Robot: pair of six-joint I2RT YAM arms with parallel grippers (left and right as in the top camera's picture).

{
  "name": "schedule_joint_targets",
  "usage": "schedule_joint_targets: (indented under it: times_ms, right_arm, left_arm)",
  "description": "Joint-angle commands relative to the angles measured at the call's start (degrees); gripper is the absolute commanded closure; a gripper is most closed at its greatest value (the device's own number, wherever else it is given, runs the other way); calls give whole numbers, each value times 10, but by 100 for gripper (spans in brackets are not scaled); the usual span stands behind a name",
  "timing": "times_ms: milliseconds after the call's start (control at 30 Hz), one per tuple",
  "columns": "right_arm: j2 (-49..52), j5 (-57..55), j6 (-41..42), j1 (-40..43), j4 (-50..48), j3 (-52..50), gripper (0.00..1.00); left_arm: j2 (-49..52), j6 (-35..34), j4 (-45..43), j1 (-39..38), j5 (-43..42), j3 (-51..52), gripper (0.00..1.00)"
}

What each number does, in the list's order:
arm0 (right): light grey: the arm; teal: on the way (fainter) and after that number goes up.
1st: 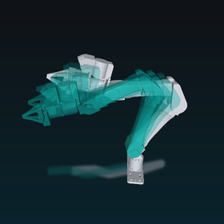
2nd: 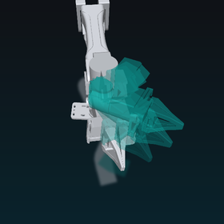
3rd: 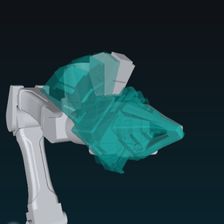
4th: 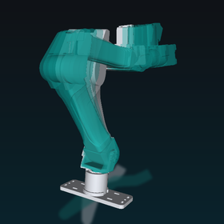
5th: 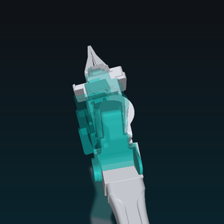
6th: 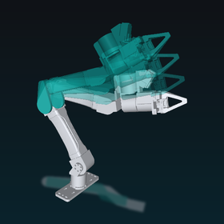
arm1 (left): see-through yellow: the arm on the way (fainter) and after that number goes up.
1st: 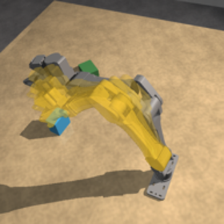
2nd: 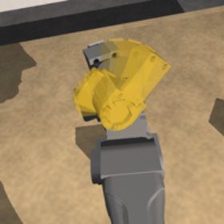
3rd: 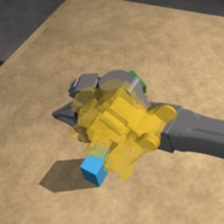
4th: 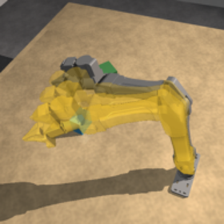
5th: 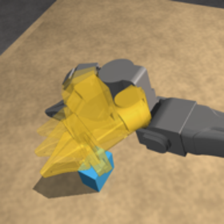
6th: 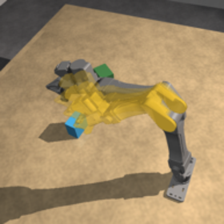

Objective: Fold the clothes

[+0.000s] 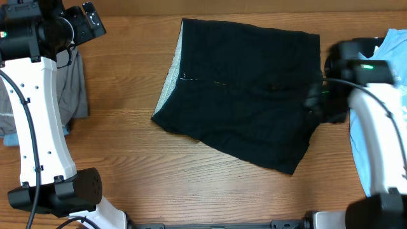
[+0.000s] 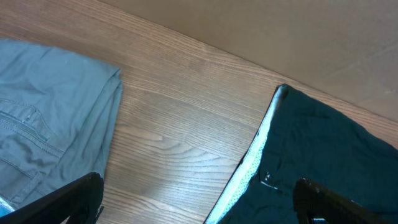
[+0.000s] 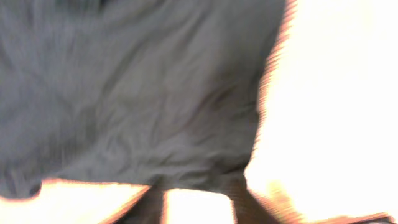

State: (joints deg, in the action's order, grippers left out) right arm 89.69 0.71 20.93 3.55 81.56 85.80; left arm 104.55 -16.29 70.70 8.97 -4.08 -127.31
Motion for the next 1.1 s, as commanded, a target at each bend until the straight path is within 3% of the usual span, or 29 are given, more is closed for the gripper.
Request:
schedule_joint_targets:
  times_ms: [0,200,800,933,1067]
  right_arm:
    - [-23,-39,-4,67,1,17,0]
    - [-16,-39,-4,143,-14,16,0]
    - [-16,-38,-4,148,-35,16,0]
    - [-16,-38,-4,148,-35,16,0]
    - [-16,-38,-4,148,-35,16,0]
  left_arm:
    - [2,11,-2,0,0,1,0]
    - [2,11,-2,0,0,1,0]
    - [2,-2,20,0,-21,1,0]
    - [2,88,38,-4,-111,6,0]
    - [7,165,33,-37,-138,51,5]
